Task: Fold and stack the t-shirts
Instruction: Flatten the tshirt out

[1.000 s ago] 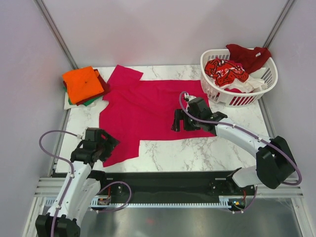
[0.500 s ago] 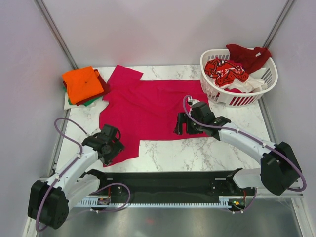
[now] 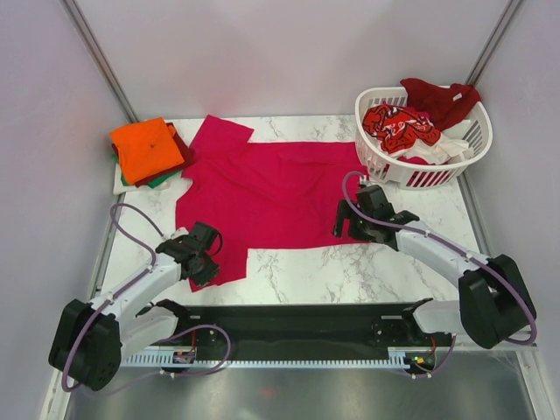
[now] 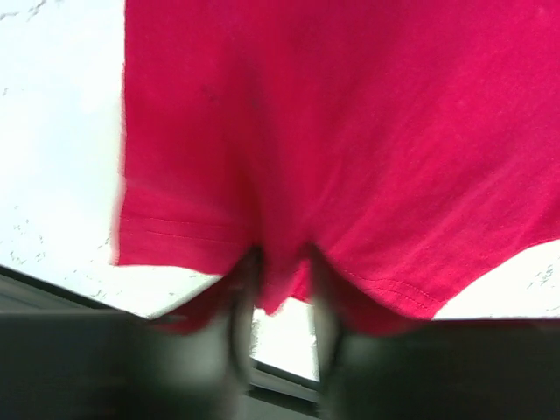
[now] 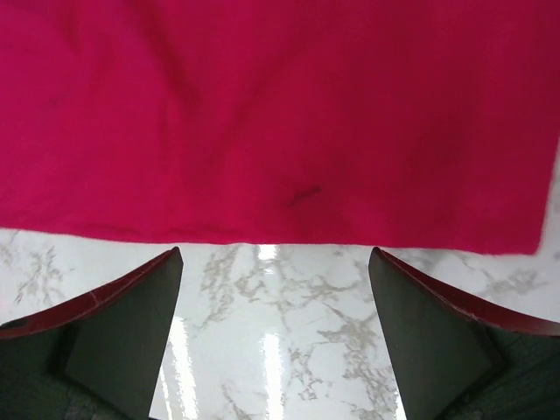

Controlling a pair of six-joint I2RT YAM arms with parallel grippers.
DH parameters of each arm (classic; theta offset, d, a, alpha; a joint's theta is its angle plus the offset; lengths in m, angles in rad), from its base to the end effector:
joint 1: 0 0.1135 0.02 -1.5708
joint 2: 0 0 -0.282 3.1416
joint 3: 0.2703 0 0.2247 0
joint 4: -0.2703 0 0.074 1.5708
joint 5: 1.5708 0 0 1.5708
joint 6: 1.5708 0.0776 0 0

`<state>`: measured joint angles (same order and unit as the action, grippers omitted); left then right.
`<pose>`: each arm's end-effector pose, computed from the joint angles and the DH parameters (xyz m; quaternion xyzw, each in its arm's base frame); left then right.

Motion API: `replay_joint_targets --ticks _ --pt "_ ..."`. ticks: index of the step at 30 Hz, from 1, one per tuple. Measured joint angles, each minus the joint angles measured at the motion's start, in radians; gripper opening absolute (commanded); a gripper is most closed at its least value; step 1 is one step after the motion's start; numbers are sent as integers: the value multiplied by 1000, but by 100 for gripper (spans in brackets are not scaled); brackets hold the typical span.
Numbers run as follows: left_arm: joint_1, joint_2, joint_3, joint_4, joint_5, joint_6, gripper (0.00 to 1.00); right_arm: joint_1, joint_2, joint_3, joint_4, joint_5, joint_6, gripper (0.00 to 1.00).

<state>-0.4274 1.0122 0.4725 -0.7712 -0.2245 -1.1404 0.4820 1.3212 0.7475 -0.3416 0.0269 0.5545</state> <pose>0.1215 -0.0363 0.1482 -0.3575 0.9183 -0.0123 0.1696 0.2288 0.1174 0.1995 0.0386 0.9459 0.1484 0.2859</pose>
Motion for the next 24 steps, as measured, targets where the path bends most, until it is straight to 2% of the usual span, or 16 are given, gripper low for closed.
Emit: replay_joint_targets --ticks 1,4,7,11,13,24 --pt "-3 11 4 4 -3 -1 13 -20 -10 -21 2 9 11 96" --pt "-8 26 8 29 -5 1 3 -61 -83 -86 -19 44 49 97" --pt "-9 27 8 46 -6 2 2 -75 -164 -118 -40 78 82 97" --pt "-9 25 9 50 -6 8 2 -109 -224 -142 -47 111 124 89" --pt "-9 19 9 51 -6 16 2 -141 -241 -172 -45 113 143 89" --pt "-9 -117 9 53 -7 50 2 -195 -163 -259 6 169 184 72"
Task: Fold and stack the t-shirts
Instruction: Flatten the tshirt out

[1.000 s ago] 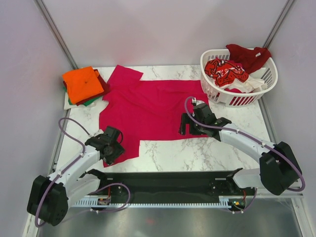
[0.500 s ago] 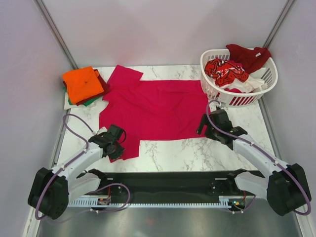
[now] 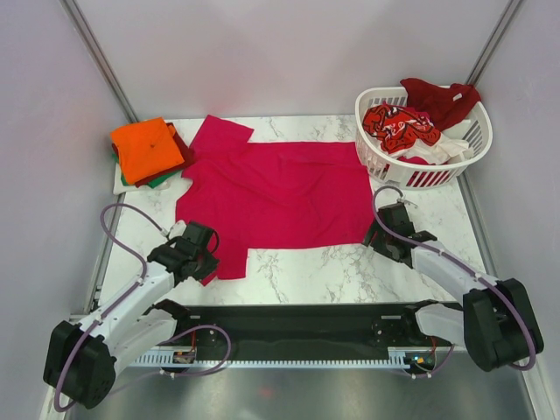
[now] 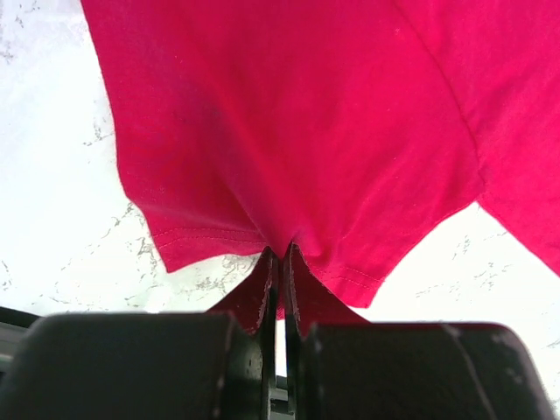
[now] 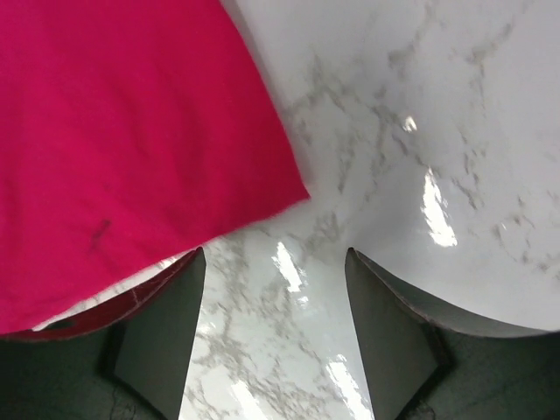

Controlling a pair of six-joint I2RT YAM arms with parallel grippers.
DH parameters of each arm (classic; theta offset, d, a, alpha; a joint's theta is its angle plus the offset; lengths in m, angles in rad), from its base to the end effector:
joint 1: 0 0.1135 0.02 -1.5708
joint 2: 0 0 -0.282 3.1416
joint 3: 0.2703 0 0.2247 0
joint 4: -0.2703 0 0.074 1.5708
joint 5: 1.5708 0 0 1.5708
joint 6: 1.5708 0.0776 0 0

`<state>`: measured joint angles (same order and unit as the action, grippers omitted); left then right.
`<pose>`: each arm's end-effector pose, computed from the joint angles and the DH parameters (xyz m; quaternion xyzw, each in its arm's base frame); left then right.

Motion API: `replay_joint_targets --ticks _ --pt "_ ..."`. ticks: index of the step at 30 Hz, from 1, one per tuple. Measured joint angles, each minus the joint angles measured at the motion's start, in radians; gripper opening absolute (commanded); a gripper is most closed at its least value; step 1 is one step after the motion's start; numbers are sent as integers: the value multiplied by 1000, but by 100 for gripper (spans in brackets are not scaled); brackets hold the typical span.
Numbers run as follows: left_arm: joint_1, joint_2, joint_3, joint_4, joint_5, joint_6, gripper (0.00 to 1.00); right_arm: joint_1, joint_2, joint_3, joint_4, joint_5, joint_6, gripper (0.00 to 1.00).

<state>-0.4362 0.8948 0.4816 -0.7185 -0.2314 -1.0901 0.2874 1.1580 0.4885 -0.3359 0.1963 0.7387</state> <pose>0.1249 -0.0386 0.1661 -0.3352 0.9100 -0.0681 0.2342 0.1906 0.0406 0.1577 0.2405 0.9253 0.0543 0.2881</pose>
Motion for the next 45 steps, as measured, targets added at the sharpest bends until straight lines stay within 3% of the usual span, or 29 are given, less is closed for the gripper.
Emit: replay_joint_targets --ticks 9,12,13,18,20,27,35,45 --pt "0 -1 0 0 -1 30 2 -4 102 22 149 53 10 62" --pt "0 -1 0 0 -1 36 2 -4 123 31 161 57 9 49" --pt "0 -1 0 0 -1 37 2 -5 129 32 167 56 11 40" --pt "0 -1 0 0 -2 42 2 -6 124 19 173 41 11 20" --pt "0 -2 1 0 -2 48 2 -6 106 2 175 34 9 1" --pt "0 -39 96 -74 6 81 2 -6 10 -2 99 -7 -2 0" --pt "0 -168 197 -195 85 86 2 -6 -278 80 -140 -32 -5 0" --pt "0 -337 224 -424 160 86 2 -6 -500 100 -407 -79 32 0"
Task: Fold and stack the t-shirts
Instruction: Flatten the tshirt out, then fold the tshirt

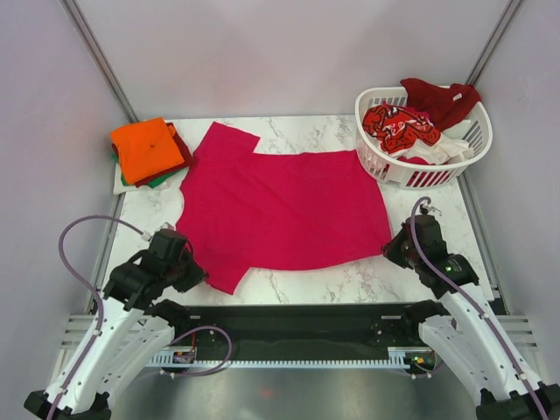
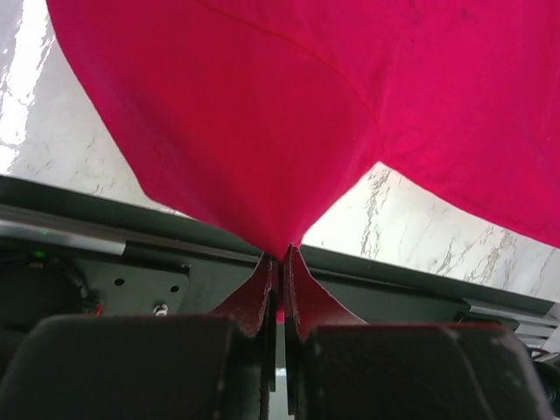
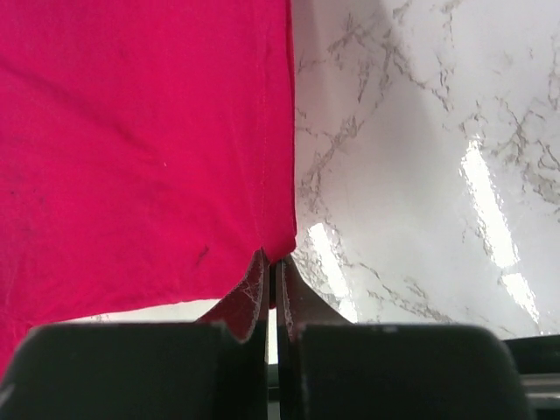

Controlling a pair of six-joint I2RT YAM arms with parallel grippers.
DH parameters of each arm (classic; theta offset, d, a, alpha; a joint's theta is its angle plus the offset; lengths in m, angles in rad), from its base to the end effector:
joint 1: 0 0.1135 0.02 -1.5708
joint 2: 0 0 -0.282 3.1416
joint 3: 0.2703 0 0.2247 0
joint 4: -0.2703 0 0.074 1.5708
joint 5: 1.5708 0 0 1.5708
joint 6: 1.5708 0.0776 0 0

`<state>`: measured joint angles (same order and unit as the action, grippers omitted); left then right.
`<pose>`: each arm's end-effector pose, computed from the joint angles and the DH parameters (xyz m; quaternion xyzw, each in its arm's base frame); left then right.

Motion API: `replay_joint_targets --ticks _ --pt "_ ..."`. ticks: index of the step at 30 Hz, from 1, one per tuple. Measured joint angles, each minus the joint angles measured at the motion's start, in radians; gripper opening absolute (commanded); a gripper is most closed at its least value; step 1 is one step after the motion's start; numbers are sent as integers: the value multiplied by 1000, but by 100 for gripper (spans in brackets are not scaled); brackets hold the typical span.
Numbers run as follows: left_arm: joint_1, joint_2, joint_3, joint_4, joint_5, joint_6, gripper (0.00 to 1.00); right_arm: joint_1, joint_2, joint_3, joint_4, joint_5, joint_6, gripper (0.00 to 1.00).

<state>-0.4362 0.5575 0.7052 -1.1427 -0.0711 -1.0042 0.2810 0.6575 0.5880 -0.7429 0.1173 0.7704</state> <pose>0.0644 -0.0239 0.2269 -0.2782 0.9170 -0.1615 0.2358 0.1187 0.0248 0.2210 0.2457 0.8945 0.1383 0.3470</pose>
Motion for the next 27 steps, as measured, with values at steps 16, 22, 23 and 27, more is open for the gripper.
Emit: replay_joint_targets --ticks 16,22,23,27 --pt "0 51 178 -186 -32 56 8 0 14 -32 -103 -93 -4 0" --pt "0 358 322 -154 -58 214 15 0 233 109 -38 -49 -51 0" --pt "1 408 349 -138 -62 236 16 0 273 130 -18 -40 -60 0" --pt "9 599 481 -64 -80 347 16 0 423 197 56 -11 -84 0"
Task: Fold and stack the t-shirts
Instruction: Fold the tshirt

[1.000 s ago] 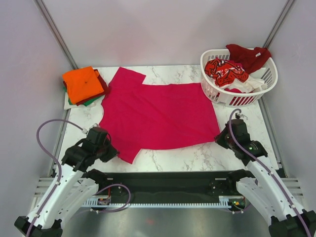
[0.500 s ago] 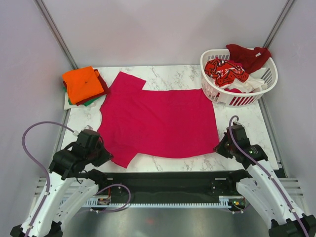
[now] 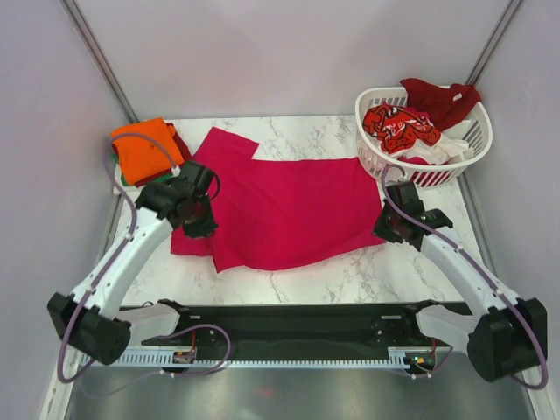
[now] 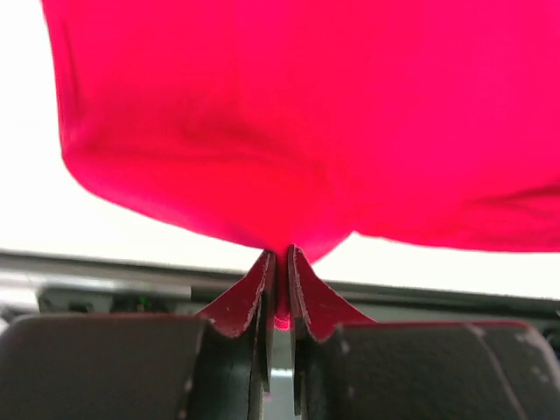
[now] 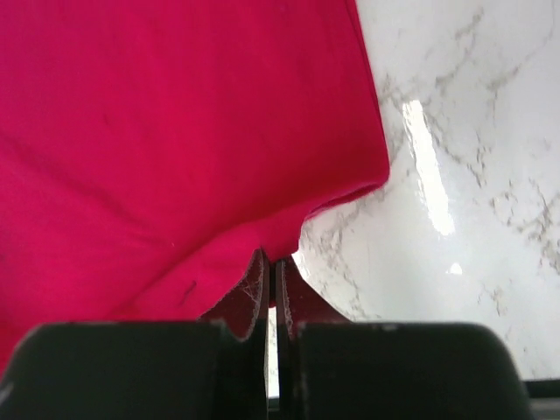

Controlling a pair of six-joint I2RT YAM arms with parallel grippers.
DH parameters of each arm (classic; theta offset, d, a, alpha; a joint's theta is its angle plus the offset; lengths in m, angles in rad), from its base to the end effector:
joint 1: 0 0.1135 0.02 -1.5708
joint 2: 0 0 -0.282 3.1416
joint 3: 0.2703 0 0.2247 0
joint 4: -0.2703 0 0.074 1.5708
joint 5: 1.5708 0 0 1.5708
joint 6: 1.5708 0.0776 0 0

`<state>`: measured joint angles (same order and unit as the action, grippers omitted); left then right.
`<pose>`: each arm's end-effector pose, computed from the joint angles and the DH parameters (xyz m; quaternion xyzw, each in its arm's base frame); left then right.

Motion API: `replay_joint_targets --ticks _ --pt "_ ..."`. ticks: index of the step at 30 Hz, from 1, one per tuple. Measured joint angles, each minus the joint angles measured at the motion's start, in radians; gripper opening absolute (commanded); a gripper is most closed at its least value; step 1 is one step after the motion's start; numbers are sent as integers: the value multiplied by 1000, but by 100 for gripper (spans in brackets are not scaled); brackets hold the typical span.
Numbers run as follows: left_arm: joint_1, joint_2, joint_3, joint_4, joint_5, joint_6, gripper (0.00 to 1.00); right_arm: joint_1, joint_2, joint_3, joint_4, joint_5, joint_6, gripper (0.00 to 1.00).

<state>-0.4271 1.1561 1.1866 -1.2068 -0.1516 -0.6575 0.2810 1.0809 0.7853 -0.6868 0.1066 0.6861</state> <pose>0.1677 -0.0634 0.2990 -0.1271 0.9696 -0.0373 0.2057 0.1904 0.0464 0.2309 0.2074 0.9330 0.0895 0.2801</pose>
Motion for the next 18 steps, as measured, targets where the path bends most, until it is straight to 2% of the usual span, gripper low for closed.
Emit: replay_joint_targets --ticks 8,13,18 --pt "73 387 256 102 -29 206 2 -13 249 111 98 51 -33 0" --pt "147 554 391 121 -26 317 2 -46 336 169 131 63 -60 0" --pt "195 644 508 122 -26 372 2 -82 416 229 149 69 -80 0"
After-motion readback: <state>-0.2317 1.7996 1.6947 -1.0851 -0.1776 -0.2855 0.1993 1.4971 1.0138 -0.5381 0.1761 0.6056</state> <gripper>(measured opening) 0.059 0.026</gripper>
